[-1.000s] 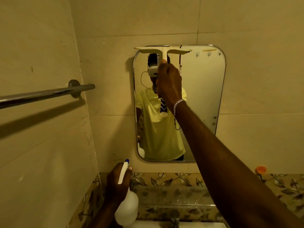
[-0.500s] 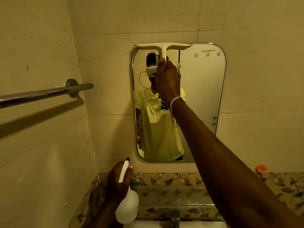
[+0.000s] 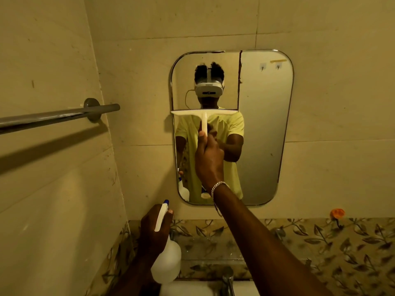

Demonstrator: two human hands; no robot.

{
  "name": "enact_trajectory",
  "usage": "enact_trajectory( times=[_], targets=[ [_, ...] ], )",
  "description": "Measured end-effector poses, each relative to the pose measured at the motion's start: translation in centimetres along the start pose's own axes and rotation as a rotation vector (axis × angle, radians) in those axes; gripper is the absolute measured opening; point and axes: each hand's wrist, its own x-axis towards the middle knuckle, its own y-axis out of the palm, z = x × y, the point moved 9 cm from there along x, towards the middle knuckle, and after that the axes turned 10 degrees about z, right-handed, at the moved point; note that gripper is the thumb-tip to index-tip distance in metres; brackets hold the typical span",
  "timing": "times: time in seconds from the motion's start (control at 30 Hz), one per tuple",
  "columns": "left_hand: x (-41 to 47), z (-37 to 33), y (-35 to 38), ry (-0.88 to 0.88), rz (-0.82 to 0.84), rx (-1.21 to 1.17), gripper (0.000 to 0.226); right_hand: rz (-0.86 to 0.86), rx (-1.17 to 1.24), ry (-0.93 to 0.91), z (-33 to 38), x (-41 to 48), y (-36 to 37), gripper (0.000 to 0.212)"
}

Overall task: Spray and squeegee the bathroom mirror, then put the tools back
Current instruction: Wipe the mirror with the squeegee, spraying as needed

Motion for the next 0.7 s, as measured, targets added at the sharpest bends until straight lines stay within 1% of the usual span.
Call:
enact_trajectory(
  times=[0.1,0.17,0.33,0.4,0.47,0.6,0.7],
  targets=[
    [0.0,-0.5,-0.1,-0.002,0.017,-0.043,0.028,-0.001,0.038,0.018,-2.4,-2.5,0.5,0.042],
    [0.1,-0.4,-0.3,-0.008,0.031,-0.063,0.029,0.014,0.015,0.049,-4.2,-4.0,1.0,0.043],
    [0.6,-0.5,-0.8,0.011,0.036,-0.050,0.021,0.041,0.010,0.127,-8.4,-7.3,1.8,0.049],
    [0.5,-0.5,-1.0,0.017,0.035,-0.046,0.017,0.026,0.016,0.142,-9.7,-8.7,1.8,0.048],
    [0.3,-0.4,-1.0,0.020,0.037,-0.049,0.018,-0.001,-0.004,0.170,-11.2,-10.2,1.7,0.044],
    [-0.1,-0.6,-1.1,0.023,0.049,-0.067,0.017,-0.005,-0.011,0.303,-15.2,-14.6,2.1,0.045],
    [-0.4,-0.8,-1.2,0.017,0.056,-0.050,0.018,0.030,-0.019,0.478,-19.4,-18.4,2.3,0.046]
  ],
)
